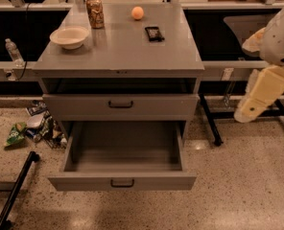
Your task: Place rxbar chocolate into middle drawer
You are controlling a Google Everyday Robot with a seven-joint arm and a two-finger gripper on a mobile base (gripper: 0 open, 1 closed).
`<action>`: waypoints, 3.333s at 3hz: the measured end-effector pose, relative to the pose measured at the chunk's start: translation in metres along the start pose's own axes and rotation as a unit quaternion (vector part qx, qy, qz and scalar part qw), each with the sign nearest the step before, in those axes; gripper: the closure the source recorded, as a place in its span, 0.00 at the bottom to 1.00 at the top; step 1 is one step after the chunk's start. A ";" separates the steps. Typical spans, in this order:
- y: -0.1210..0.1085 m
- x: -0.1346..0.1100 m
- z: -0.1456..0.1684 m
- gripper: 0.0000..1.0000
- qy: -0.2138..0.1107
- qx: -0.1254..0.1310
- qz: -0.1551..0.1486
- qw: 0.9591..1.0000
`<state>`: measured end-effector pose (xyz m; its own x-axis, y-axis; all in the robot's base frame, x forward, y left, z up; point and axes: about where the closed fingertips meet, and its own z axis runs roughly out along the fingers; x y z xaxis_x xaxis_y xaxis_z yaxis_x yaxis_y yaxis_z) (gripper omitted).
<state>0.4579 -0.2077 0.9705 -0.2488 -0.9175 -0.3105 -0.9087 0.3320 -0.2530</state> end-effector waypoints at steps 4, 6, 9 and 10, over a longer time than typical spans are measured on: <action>-0.143 -0.050 0.112 0.00 -0.299 0.083 0.237 0.921; -0.171 -0.082 0.160 0.00 -0.356 0.107 0.290 0.882; -0.235 -0.124 0.204 0.00 -0.377 0.148 0.288 0.868; -0.264 -0.135 0.226 0.00 -0.377 0.151 0.294 0.865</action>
Offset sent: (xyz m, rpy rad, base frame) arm 0.2366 -0.0111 -0.0201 0.7949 -0.5261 -0.4944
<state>0.8071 -0.1220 0.8718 -0.2451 -0.2037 -0.9479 -0.5420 0.8394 -0.0402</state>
